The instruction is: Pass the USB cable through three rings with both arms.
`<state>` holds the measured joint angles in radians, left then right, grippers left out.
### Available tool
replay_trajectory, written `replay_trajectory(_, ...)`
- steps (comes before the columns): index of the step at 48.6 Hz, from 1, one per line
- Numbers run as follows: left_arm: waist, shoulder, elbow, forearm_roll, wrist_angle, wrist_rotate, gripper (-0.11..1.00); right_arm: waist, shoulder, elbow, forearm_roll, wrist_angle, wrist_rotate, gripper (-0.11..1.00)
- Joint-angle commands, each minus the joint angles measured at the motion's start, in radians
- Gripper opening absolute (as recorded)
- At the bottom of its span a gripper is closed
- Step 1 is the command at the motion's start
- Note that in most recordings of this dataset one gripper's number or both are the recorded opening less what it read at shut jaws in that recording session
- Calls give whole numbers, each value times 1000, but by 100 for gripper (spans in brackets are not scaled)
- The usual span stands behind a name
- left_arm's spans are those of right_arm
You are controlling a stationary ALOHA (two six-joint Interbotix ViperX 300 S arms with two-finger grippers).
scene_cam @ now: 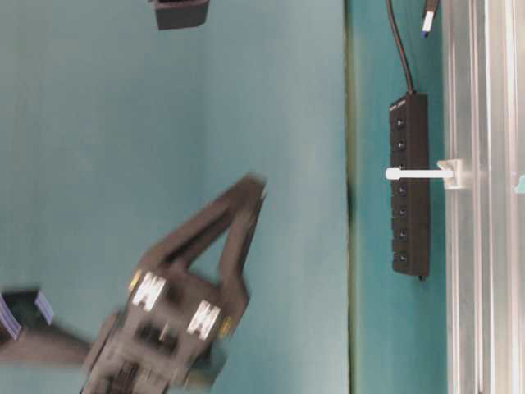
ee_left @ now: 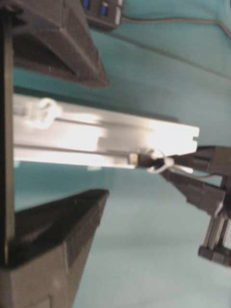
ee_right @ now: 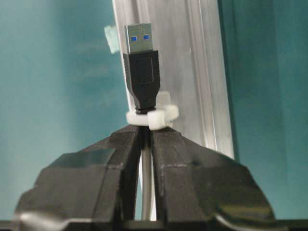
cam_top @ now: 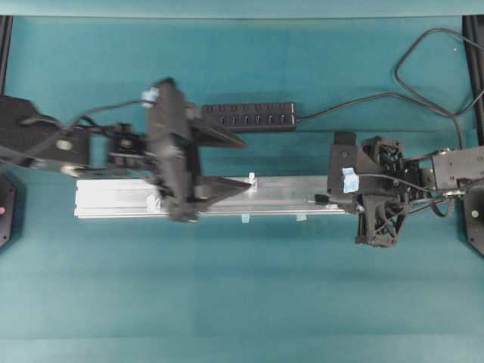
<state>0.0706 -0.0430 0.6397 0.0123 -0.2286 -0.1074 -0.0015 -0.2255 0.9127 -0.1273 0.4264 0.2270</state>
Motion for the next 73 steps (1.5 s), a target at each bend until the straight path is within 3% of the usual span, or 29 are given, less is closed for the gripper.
replay_trajectory(1,-3,55,-63,3,-5,2,84,-2,-11,-3,-5,-17,8,-5)
replay_trajectory(14,-12,236,-201,2,29,-5,86,-2,-9,-3,-5,-17,9,-5)
replay_trajectory(28,-29,356,-279,3,64,2,86,-2,-9,-3,-5,-17,8,-5)
replay_trajectory(73,-38,480,-428,3,89,5,86,-3,-9,-3,-5,-23,8,-5)
